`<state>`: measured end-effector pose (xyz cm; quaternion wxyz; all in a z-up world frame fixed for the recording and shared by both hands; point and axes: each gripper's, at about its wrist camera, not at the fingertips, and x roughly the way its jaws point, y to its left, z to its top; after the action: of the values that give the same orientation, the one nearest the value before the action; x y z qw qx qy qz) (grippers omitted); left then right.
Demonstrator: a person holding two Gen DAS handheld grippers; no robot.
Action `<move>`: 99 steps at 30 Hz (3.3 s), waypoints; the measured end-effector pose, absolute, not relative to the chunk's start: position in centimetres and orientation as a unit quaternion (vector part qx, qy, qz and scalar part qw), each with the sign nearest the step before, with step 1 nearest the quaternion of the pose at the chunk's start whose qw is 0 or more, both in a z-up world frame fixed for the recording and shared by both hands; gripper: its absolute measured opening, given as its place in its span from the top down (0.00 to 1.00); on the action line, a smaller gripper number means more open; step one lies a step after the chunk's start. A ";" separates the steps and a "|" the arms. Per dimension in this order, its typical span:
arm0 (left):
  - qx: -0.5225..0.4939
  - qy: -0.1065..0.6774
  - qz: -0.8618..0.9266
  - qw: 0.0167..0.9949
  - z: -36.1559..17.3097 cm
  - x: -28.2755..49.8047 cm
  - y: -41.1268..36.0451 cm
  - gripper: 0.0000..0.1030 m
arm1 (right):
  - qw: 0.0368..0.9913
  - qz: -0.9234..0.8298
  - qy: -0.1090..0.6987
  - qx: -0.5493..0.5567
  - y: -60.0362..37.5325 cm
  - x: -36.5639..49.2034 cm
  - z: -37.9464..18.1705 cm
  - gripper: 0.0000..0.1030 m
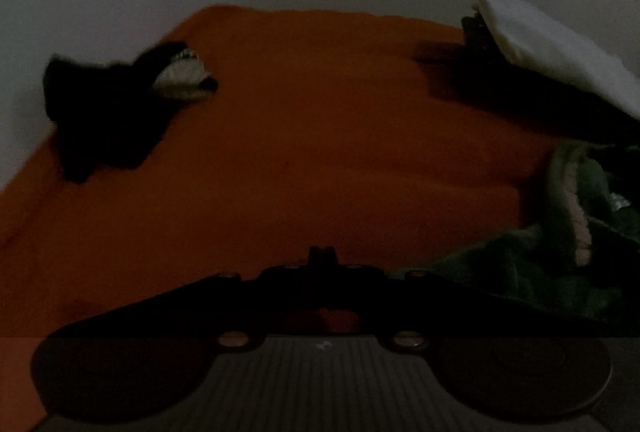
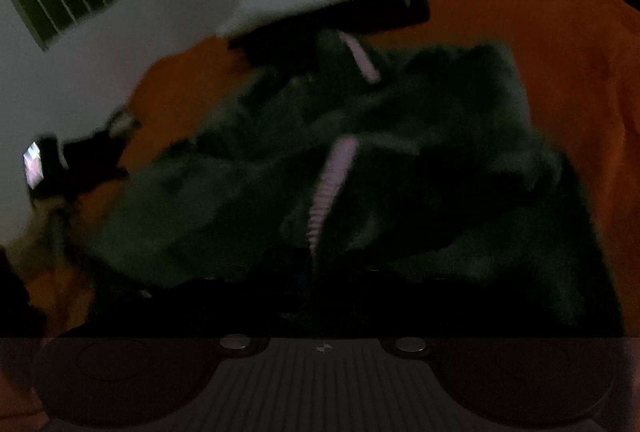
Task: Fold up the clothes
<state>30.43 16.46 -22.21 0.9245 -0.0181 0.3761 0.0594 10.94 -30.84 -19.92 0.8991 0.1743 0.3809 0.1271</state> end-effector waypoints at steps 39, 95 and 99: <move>-0.035 0.344 -0.048 0.937 -18.0 23.0 10.6 0.50 | 0.866 0.135 0.414 0.248 -35.6 8.8 -22.9 0.27; 0.255 0.438 -0.260 0.822 -21.8 -11.2 7.3 0.09 | 0.896 0.136 0.423 -0.006 -45.2 -6.5 -22.0 0.42; 0.325 0.385 -0.350 0.790 -21.4 -13.6 6.0 0.08 | 0.890 0.141 0.421 -0.105 -44.9 -8.9 -21.8 0.42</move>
<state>-13.61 6.05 -21.44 0.7896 0.3253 0.3848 -0.3502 -8.86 -44.85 -21.77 0.8899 -0.1045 0.4210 0.1413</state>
